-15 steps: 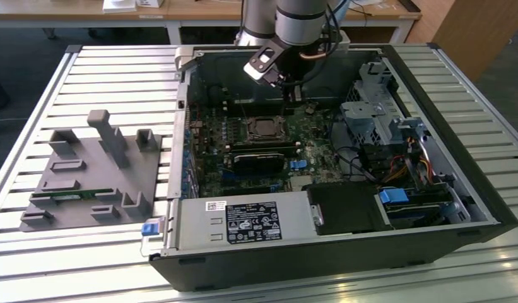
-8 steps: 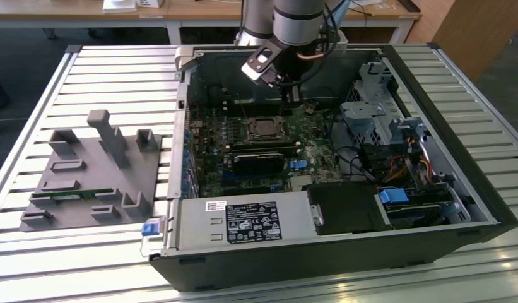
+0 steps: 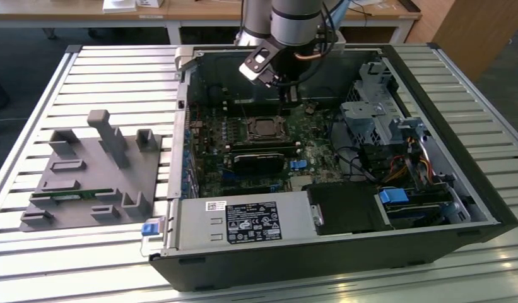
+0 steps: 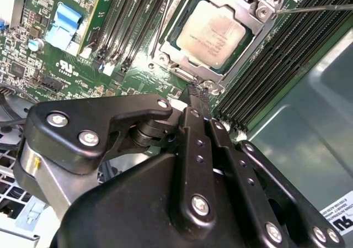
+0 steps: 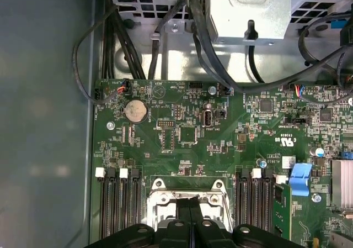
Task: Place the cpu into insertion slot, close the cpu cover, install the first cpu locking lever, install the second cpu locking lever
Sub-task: 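Close the cpu cover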
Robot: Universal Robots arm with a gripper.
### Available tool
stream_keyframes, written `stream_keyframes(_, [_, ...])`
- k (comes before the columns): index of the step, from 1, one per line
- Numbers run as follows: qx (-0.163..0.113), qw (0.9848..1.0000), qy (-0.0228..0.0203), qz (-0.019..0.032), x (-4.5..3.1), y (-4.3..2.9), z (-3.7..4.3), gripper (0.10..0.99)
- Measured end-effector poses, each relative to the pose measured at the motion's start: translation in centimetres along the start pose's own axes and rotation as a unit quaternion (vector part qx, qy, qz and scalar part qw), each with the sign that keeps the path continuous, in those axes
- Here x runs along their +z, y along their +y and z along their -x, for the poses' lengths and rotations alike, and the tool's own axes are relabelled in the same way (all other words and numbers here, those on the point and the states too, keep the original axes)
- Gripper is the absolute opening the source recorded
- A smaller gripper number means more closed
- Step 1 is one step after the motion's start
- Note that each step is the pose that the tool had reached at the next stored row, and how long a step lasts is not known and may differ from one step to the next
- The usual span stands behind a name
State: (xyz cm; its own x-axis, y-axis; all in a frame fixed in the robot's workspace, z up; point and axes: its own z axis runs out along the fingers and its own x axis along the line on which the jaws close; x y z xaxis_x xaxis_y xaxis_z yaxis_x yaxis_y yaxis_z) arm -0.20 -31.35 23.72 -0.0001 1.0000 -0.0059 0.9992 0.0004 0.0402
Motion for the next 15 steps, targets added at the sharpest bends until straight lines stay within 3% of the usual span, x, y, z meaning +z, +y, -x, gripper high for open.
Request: stream_keyframes(15, [0.000, 1.0000, 0.0000, 0.0000, 0.00, -0.63, 0.00, 0.106])
